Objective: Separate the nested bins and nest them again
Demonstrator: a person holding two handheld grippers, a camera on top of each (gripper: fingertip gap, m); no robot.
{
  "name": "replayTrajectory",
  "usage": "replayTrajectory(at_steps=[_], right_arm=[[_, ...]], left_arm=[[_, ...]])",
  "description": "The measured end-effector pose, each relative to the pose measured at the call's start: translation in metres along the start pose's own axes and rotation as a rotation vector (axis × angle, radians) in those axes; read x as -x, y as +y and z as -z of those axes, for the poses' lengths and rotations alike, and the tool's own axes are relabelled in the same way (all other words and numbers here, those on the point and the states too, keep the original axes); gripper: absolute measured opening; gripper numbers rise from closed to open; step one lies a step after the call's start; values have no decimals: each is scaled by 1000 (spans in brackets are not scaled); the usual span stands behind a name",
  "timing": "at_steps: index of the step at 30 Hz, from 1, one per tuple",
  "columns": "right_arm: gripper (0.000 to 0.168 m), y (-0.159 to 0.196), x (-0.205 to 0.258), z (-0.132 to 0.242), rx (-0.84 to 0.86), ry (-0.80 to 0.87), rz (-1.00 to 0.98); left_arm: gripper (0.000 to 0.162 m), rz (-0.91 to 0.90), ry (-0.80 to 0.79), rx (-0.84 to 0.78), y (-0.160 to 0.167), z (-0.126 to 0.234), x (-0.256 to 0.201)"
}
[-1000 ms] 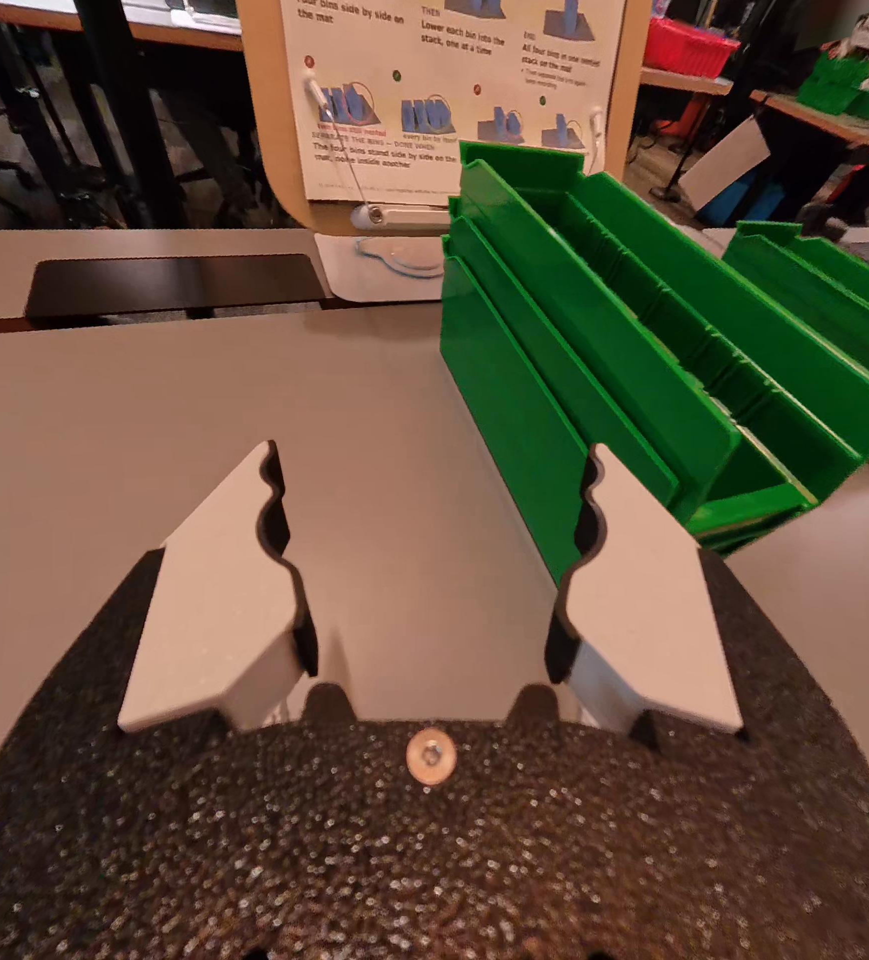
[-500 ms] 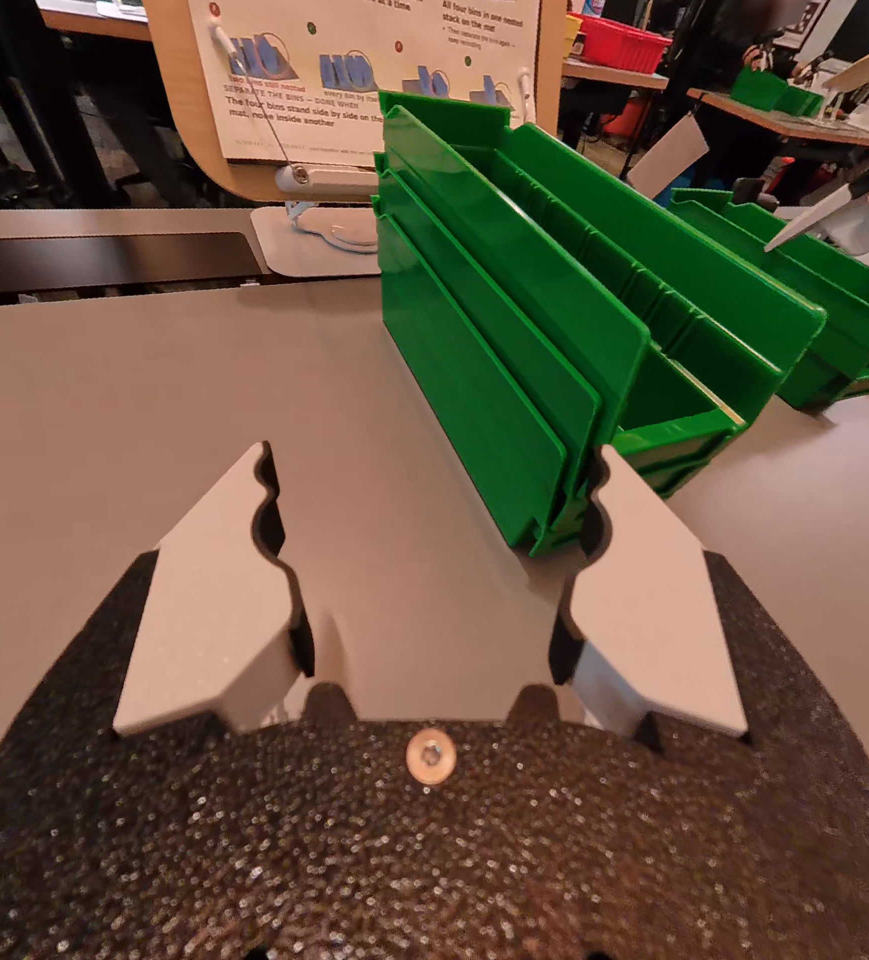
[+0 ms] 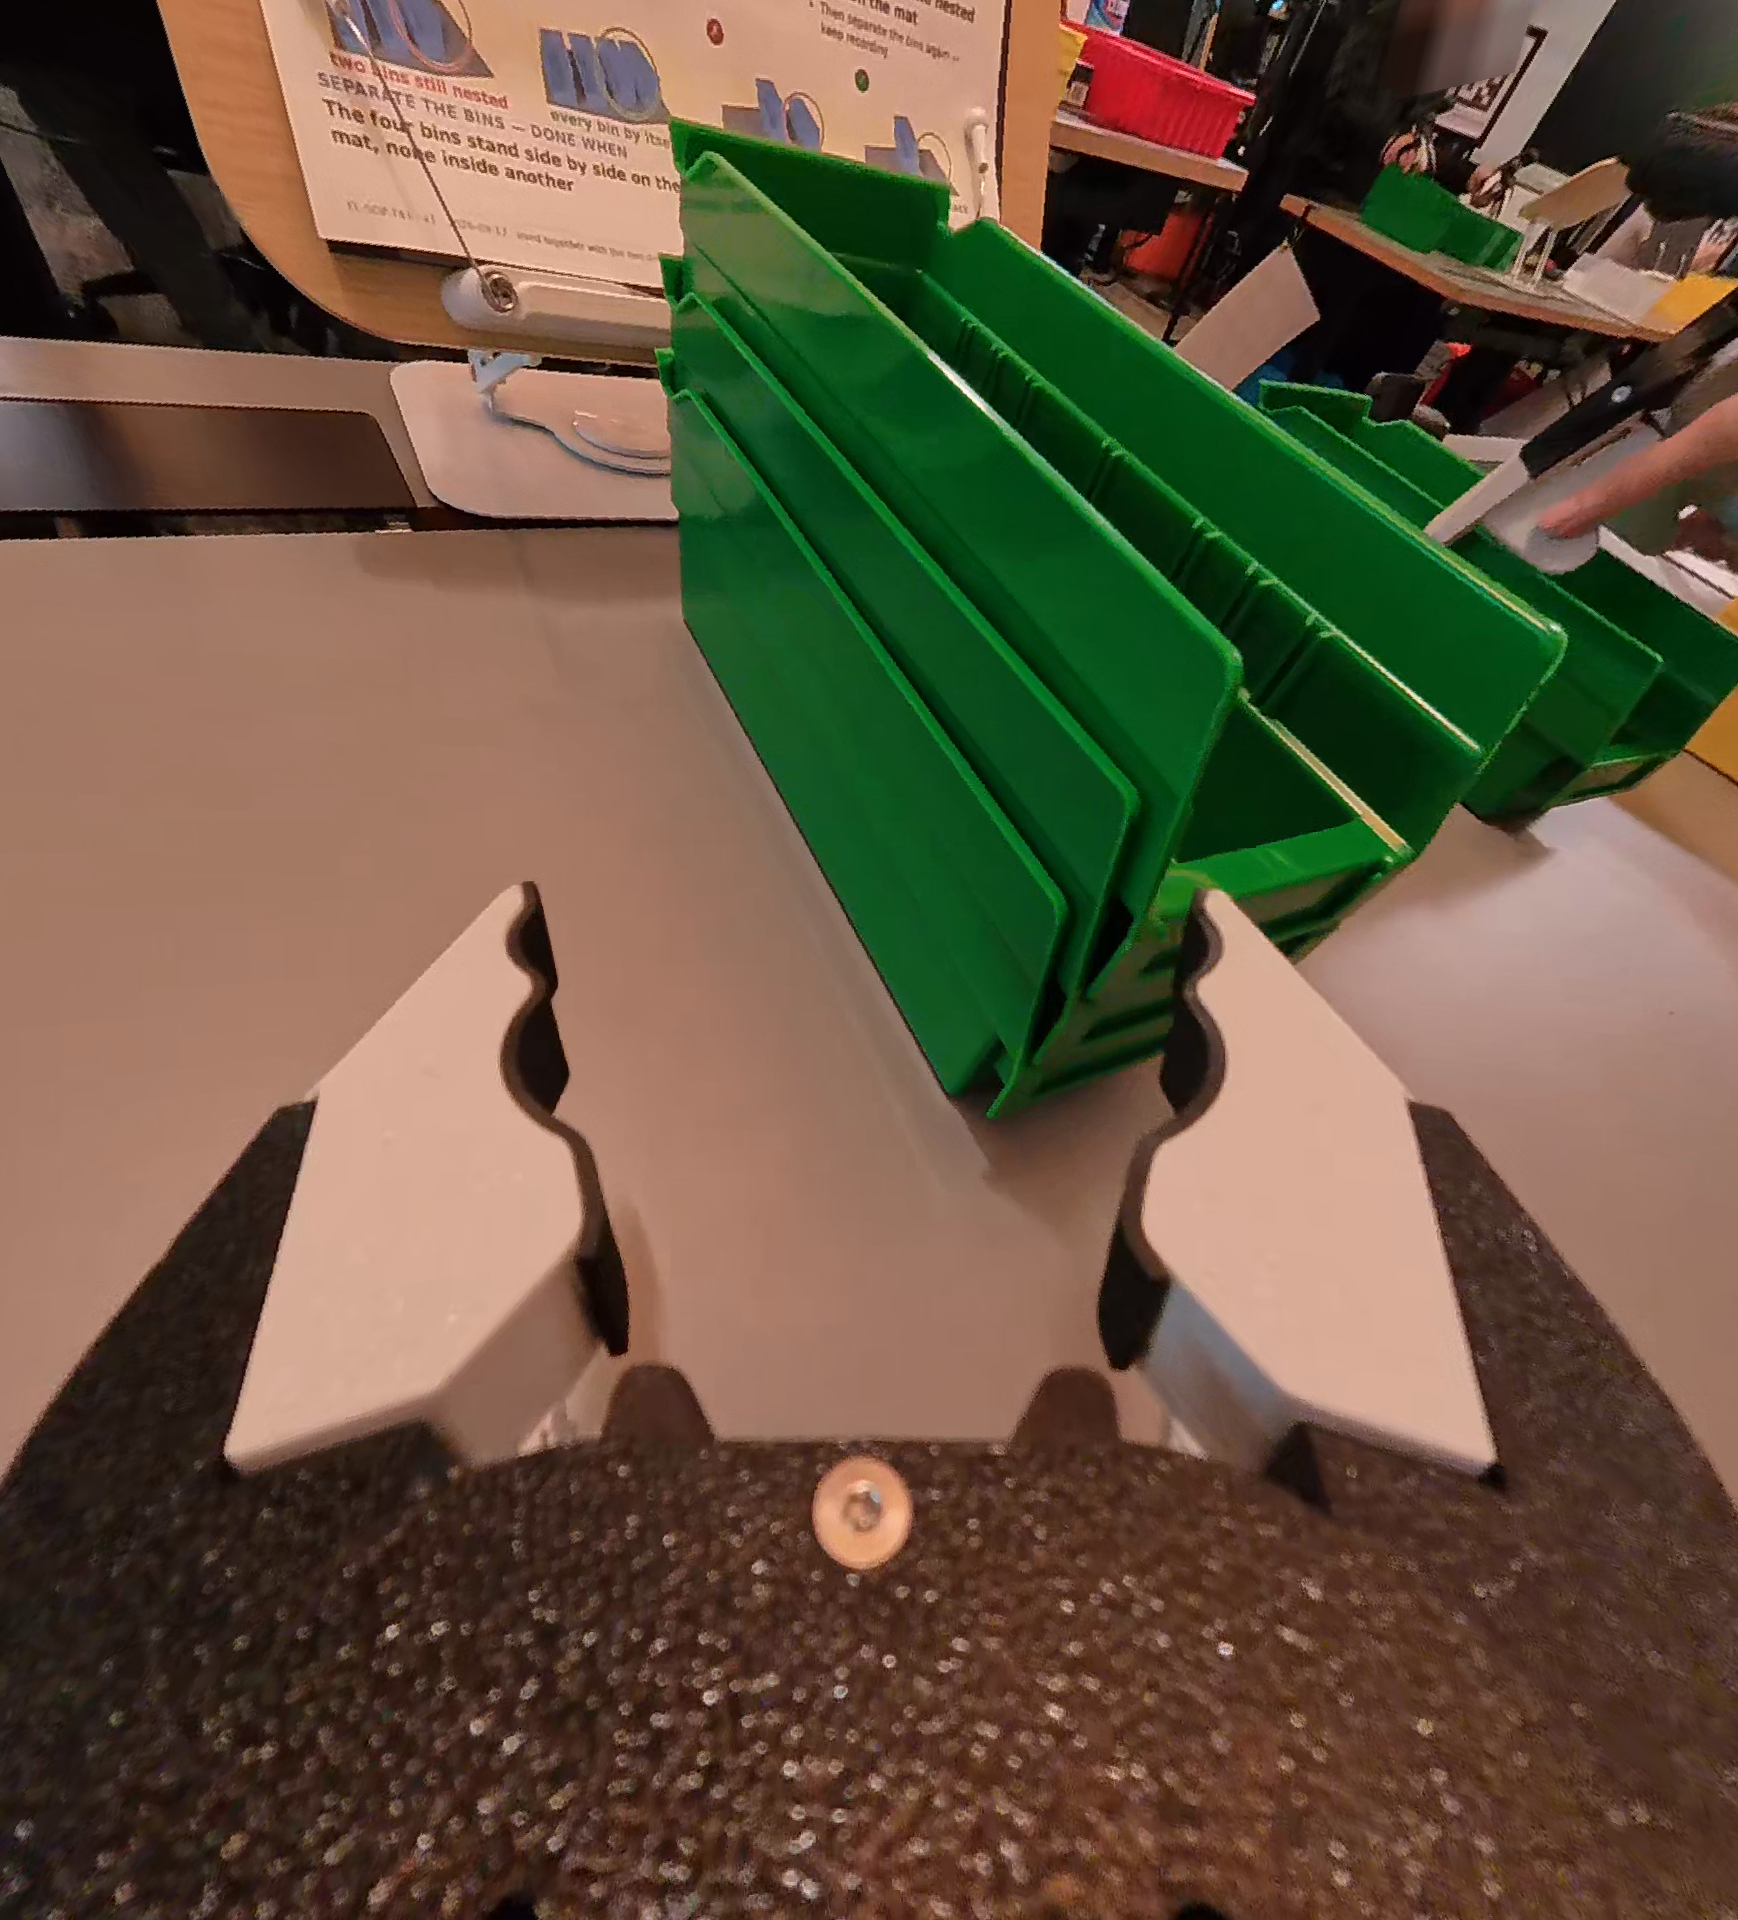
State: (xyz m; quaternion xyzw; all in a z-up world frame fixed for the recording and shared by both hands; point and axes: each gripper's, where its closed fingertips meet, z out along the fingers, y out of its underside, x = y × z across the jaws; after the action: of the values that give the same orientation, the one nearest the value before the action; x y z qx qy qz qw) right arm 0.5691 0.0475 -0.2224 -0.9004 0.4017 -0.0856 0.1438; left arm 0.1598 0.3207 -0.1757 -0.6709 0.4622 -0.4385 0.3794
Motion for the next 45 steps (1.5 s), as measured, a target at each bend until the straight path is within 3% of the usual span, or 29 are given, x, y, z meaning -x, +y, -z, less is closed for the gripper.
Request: replayTrajectory(at_steps=[6,10,14,19,26,32,40,45], right_arm=[[113,1,-1,3,19,-22,11],[115,-2,-1,2,-8,-13,-2],[98,3,1,6,51,2,-17],[92,5,7,12,58,-4,-69],[88,-13,17,60,-9,21,-68],[89,-42,69,126,-102,-78,-88],[91,-77,184,218,-212,-179,-40],[92,-81,263,241,-245,-235,-44]], left_arm=[[116,22,13,27,7,-4,-1],[114,32,20,31,8,-3,0],[111,35,23,33,8,-1,2],[108,37,17,42,9,0,6],[103,65,10,55,11,5,14],[101,81,-4,39,6,12,24],[101,94,-11,46,5,19,30],[102,110,-30,23,-2,29,37]])
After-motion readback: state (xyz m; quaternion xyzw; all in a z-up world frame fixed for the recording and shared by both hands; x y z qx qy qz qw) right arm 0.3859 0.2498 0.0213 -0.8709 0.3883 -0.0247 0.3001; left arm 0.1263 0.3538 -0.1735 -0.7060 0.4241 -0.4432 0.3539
